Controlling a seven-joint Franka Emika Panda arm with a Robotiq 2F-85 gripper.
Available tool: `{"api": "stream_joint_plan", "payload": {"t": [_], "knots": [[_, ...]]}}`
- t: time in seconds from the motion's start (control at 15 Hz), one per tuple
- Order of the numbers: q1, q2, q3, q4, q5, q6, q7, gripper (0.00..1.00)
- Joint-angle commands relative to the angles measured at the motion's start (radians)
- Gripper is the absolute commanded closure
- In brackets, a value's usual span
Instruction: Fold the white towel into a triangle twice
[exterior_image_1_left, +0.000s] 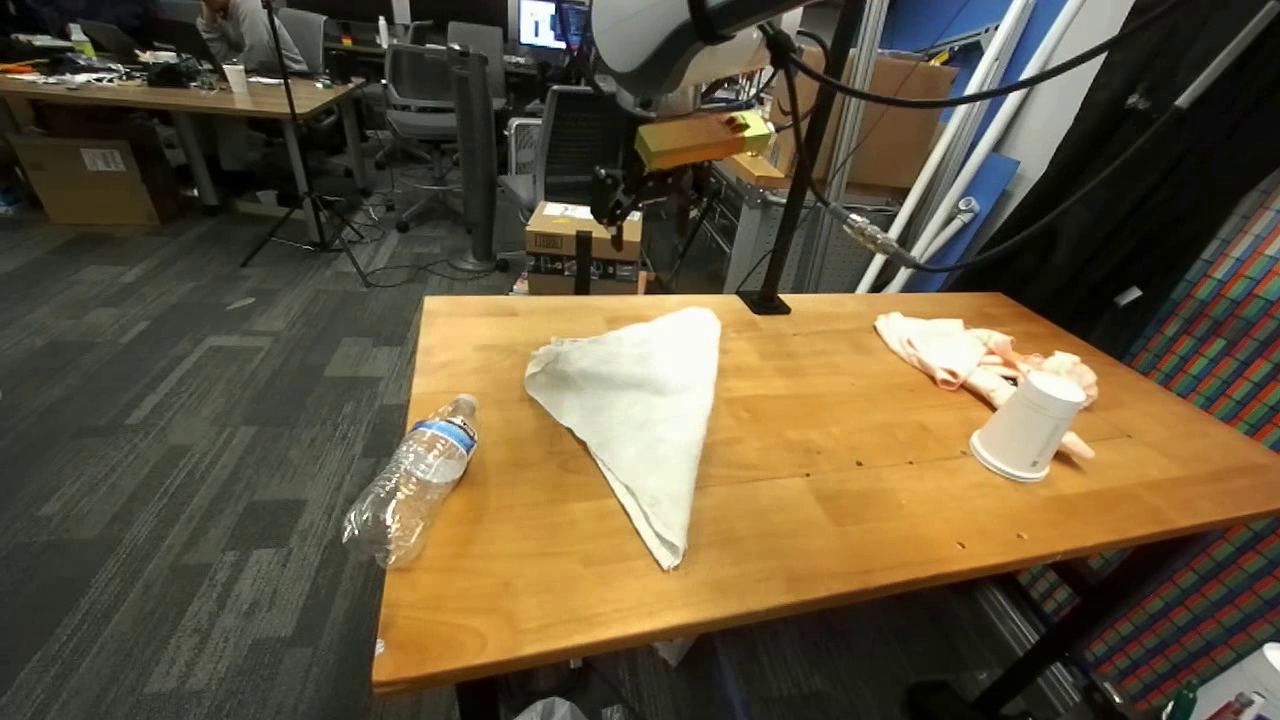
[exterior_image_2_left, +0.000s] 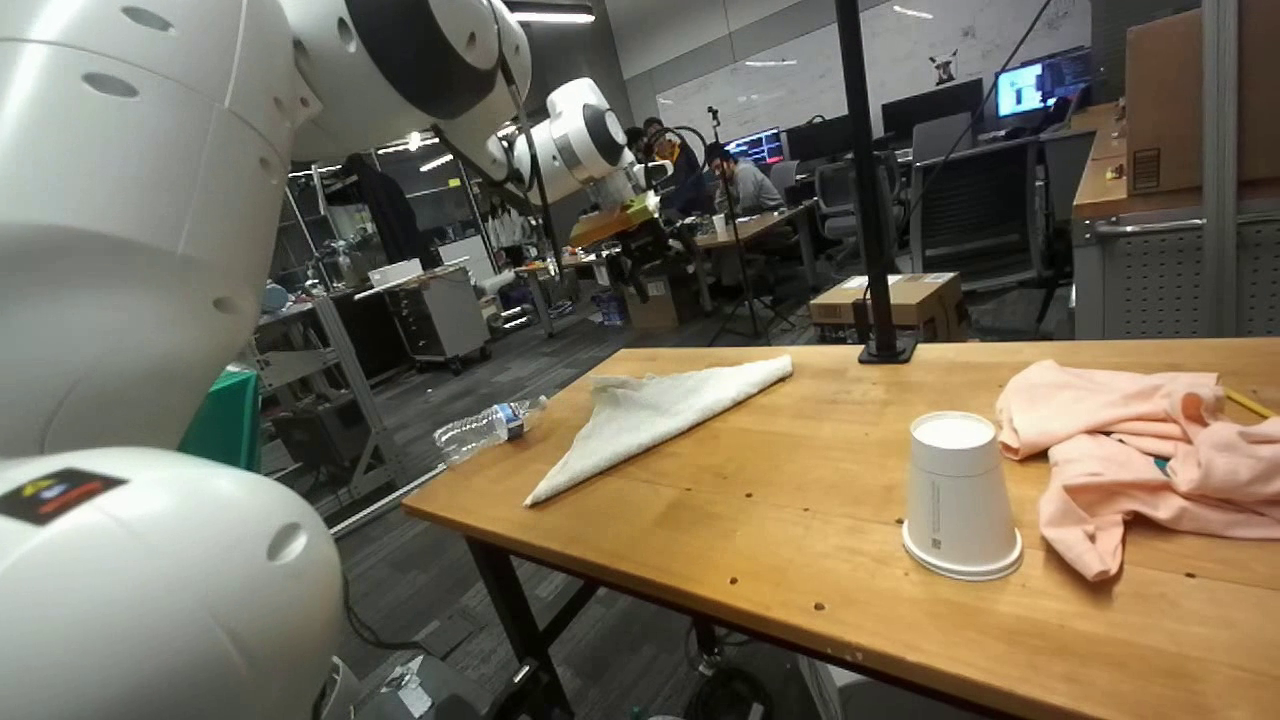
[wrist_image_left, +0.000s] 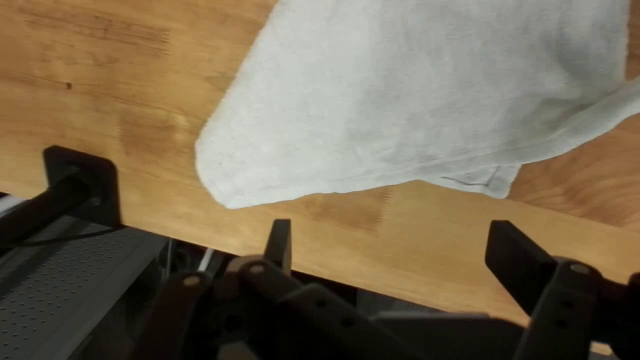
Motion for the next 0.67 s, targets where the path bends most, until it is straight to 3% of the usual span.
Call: {"api": "stream_joint_plan", "payload": {"t": [0.0, 0.6], "knots": [[-0.029, -0.079, -0.036, -0.145, -0.031, 0.114, 0.022, 0.0], [-0.099, 0.019, -0.077, -0.113, -0.008, 0.245, 0.02, 0.0]]}}
